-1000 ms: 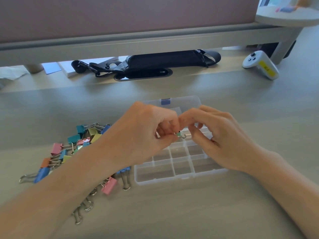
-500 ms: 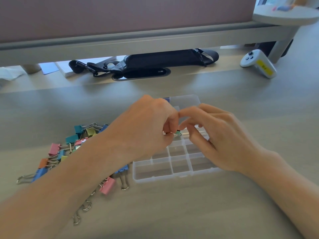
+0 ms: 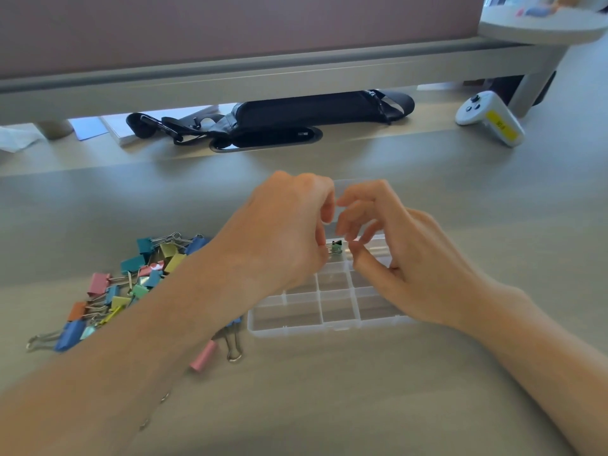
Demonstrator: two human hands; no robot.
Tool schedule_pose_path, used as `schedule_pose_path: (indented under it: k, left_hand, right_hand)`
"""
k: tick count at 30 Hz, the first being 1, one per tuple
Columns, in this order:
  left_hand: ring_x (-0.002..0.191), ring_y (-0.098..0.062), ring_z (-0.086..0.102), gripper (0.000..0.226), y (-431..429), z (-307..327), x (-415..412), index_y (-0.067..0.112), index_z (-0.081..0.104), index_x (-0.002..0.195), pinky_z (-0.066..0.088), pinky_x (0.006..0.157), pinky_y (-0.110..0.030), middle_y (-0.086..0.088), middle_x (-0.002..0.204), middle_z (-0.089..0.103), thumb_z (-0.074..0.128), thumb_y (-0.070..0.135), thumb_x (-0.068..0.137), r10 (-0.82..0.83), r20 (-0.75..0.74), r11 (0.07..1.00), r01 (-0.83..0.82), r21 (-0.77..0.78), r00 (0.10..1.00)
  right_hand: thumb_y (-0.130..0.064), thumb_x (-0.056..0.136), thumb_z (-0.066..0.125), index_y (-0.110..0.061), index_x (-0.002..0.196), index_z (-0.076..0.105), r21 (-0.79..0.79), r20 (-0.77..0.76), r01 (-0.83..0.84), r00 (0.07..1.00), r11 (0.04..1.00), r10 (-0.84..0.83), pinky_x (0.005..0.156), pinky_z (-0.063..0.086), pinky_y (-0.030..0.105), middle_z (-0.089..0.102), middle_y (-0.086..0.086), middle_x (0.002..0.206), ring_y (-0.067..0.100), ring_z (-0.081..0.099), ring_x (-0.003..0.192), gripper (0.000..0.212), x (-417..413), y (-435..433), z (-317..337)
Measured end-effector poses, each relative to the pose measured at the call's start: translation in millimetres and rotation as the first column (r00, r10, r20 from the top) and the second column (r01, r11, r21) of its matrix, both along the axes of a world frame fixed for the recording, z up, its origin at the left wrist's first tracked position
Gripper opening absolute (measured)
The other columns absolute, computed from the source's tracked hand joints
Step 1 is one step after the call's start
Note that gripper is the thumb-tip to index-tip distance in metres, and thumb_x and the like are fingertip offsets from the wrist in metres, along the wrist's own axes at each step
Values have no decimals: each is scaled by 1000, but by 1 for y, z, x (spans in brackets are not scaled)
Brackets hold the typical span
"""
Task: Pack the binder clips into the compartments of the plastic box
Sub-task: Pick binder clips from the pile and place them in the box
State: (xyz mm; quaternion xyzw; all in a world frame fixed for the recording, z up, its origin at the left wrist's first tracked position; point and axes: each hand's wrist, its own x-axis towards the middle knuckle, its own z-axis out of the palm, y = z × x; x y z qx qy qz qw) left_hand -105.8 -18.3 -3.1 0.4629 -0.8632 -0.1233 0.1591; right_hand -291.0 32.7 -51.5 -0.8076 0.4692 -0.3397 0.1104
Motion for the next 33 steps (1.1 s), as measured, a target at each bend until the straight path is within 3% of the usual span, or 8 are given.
schedule_pose_path:
  k: [4,6,14,21,23,27,30,33]
  left_hand:
    - [67,-5,61,29,0,-3,1,29,59,84,56,65,-32,11,75,68,81,14,74,6,-12,1000,-6,5,1000]
    - [65,-4,60,30,0,-3,3,29,60,84,53,61,-24,12,75,67,86,18,74,3,-19,1000,-3,2,1000]
    - [62,0,66,24,1,-4,10,27,65,81,54,64,-18,13,69,71,88,25,76,-8,-84,999,11,33,996]
    - [76,1,69,14,0,6,47,31,70,88,52,68,-11,16,81,72,78,19,87,-38,-216,996,55,72,976]
    - [76,-2,68,13,-5,14,71,33,72,87,52,66,-14,17,80,72,75,21,90,-35,-174,993,54,105,984]
    - [85,3,66,7,-7,20,109,42,75,89,50,72,-15,27,85,71,74,35,89,-114,73,944,86,317,991]
    - [94,12,59,12,-2,16,112,45,73,96,44,71,-8,35,93,67,77,43,85,-166,181,930,93,355,969]
    - [95,12,59,16,0,15,111,45,72,99,46,76,-13,35,96,67,76,37,87,-203,222,921,109,374,954]
  right_hand:
    - [-16,94,57,-18,102,66,-61,-97,20,995,998,-26,84,51,38,59,-9,110,15,59,99,12,-2,-4,-3]
    - [-22,94,53,-21,95,71,-38,-135,21,990,999,-26,83,52,40,64,-10,106,15,61,95,18,-2,-4,-4]
    - [-26,96,53,-27,105,80,25,-226,20,974,999,-14,88,54,33,67,-17,115,9,60,103,29,0,-3,-1]
    - [-22,97,56,-27,101,80,18,-203,17,979,1000,-13,87,53,33,67,-21,112,8,61,101,25,0,-4,-2]
    - [-21,97,56,-27,100,80,19,-197,20,980,1000,-16,88,52,31,67,-22,112,8,61,102,26,-1,-5,-3]
    - [-15,99,62,-26,100,81,14,-181,14,983,1000,-11,90,50,28,68,-20,112,7,62,103,22,0,-4,-3]
    - [-18,101,61,-25,99,81,13,-164,17,986,1000,-15,91,50,27,68,-19,111,7,63,106,22,0,-3,-2]
    - [-24,99,57,-26,98,81,22,-156,17,988,1000,-14,90,53,29,68,-21,111,6,63,107,24,1,-3,-1]
